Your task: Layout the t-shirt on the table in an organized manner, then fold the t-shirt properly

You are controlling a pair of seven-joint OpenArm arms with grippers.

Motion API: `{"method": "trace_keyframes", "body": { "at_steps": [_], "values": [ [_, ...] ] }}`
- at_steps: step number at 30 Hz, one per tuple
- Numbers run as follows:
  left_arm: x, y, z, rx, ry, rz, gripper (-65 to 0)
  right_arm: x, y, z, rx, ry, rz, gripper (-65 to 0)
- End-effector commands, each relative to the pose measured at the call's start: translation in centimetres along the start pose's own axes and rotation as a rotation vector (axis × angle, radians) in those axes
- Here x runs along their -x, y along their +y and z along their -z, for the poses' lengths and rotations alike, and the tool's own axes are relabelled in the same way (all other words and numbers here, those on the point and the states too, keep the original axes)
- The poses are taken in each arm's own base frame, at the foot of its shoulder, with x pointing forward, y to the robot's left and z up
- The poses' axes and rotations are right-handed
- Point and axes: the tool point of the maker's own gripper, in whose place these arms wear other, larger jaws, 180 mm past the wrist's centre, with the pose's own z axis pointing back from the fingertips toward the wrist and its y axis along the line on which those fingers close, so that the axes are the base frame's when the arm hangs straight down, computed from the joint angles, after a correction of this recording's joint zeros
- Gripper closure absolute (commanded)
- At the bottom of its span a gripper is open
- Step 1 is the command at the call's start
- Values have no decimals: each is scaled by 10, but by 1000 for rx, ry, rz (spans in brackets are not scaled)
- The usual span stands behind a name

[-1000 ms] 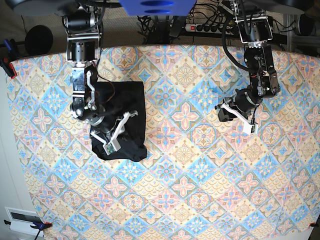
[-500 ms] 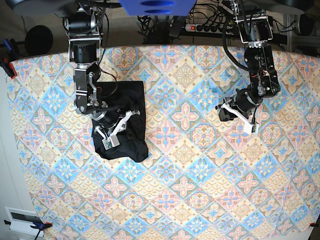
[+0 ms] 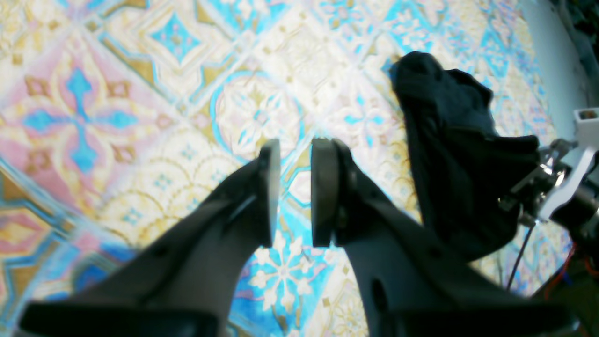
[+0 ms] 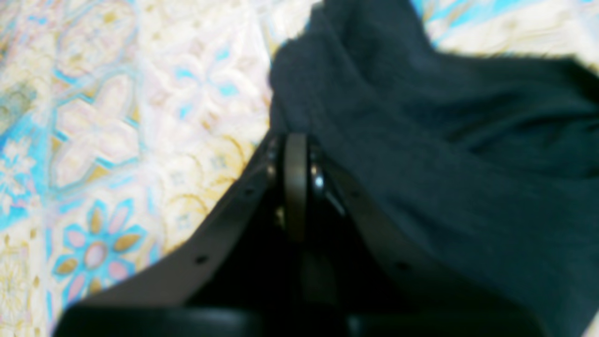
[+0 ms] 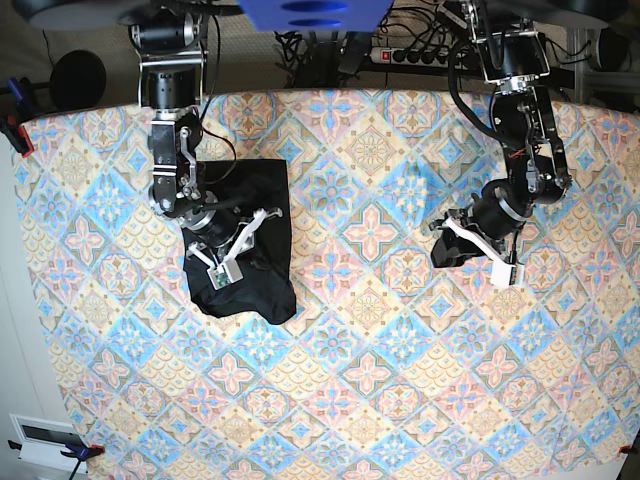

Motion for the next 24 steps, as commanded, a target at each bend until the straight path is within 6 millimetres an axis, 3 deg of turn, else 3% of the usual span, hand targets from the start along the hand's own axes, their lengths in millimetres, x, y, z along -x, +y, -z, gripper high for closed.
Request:
{"method": "trace_keyframes", "body": {
  "at_steps": [1, 4, 8, 12, 15, 19, 24],
  "values": [
    [-18, 3, -10, -12, -57, 14, -105, -26, 2, -7, -5, -69, -37, 0],
    [-18, 13, -22, -46, -66, 6, -105, -55, 17, -28, -6, -127, -107, 0],
    [-5, 27, -33, -85, -49, -14, -105, -74, 29, -63, -26, -235, -45, 0],
    [11, 52, -53, -158, -38, -57, -105, -71, 37, -106, -20, -308, 30, 0],
    [17, 57, -73, -200, -31, -25, -105, -51, 46, -129, -17, -290, 83, 0],
    [27, 47, -96, -224, -13, 29, -105, -2, 44, -161, 29, -209, 207, 0],
    [47, 67, -130, -321, 20, 12, -104, 51, 36, -203, 117, -103, 318, 0]
  ]
}}
